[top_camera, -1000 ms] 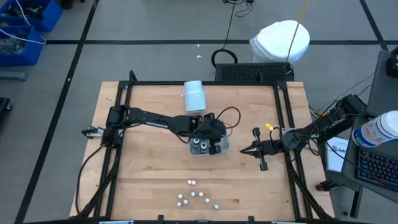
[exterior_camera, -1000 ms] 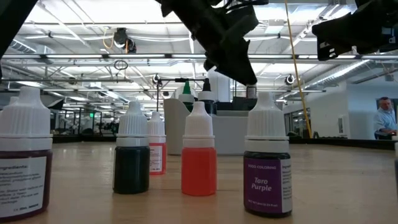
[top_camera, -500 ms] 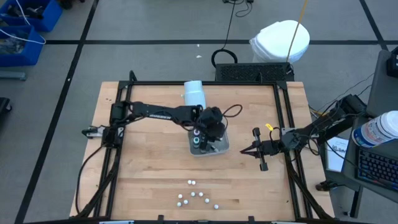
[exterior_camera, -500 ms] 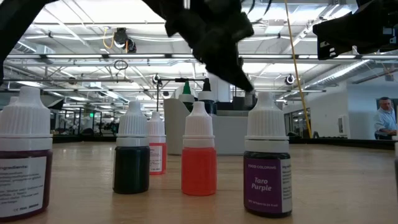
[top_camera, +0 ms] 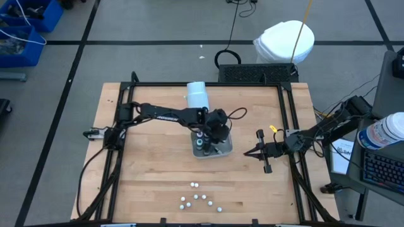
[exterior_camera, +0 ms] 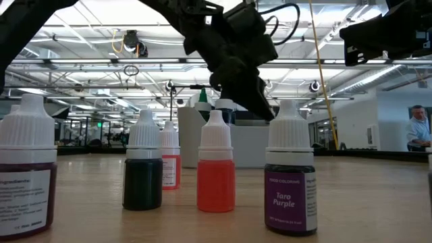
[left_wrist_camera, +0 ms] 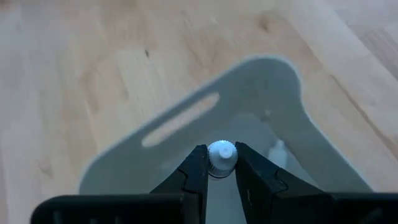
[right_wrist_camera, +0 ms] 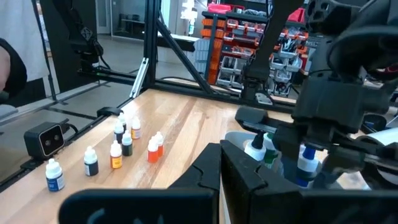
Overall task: Pick & Place food coloring
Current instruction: Put the red food coloring bottle into the gray bin
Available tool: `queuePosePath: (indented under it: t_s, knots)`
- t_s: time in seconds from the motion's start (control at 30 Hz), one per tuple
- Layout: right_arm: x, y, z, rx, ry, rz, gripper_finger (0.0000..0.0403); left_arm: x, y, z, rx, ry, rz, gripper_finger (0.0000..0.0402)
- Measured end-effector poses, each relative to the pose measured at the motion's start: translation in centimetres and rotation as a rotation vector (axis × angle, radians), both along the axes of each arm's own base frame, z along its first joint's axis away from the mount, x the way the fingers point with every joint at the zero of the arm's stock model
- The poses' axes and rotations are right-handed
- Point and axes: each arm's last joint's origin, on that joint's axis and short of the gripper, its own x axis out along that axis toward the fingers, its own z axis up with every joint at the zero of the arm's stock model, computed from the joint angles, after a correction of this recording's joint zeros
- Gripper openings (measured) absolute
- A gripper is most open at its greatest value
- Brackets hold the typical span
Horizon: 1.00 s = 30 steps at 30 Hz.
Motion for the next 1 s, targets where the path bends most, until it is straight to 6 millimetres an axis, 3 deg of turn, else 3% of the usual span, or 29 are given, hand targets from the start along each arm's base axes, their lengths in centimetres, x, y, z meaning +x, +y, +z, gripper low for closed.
queuePosePath:
  t_s: [0.37,0.7,0.87,1.0]
  knots:
    - [0.0,0.0,0.0,-0.001,-0.002,0.000,0.0002,0.2,-0.6,-0.2,-0.004,0.032,0.199,0.0069]
    - [0.0,0.0,0.0,0.000,-0.001,0.000,0.0002,1.0,-1.4,2.9,-0.021,0.028,0.285,0.0077]
    - [0.0,0.0,0.0,0.000,-0.001,0.002,0.0002,1.3,-3.7,4.8,-0.039,0.000,0.610,0.0076]
    - [0.0,0.0,0.0,0.000,-0.001,0.003,0.0002,1.0,-7.5,5.5,-0.036,-0.105,0.876,0.0063]
